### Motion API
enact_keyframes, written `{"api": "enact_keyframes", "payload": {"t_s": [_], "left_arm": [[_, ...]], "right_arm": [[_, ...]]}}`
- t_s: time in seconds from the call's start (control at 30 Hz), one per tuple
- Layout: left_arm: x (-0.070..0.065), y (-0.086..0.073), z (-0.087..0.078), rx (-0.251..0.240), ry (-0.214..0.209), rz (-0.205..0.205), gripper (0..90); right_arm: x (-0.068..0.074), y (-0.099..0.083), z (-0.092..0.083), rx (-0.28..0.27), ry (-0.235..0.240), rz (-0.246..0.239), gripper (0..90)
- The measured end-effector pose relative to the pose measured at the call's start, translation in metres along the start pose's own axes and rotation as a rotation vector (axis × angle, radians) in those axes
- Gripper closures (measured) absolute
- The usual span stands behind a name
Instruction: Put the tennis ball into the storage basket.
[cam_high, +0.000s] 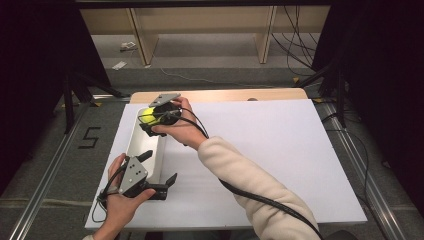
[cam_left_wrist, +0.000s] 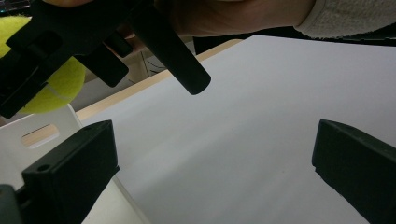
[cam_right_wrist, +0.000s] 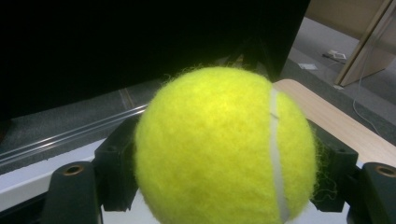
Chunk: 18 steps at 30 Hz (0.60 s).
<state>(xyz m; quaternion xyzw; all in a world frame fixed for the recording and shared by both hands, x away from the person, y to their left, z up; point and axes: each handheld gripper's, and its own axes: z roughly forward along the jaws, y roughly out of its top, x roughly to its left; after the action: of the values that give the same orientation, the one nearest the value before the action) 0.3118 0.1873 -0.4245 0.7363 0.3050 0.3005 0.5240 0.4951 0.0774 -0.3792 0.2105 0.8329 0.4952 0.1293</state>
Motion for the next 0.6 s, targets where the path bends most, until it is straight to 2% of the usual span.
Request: {"api": "enact_keyframes", "payload": {"t_s": [0.6], "left_arm": [[0.0002,0.0001,-0.0003,-0.001,0.003,0.002,0.0]], "right_arm": [[0.0013,0.0,0.0077,0.003,0.007,0.009,26.8]]}}
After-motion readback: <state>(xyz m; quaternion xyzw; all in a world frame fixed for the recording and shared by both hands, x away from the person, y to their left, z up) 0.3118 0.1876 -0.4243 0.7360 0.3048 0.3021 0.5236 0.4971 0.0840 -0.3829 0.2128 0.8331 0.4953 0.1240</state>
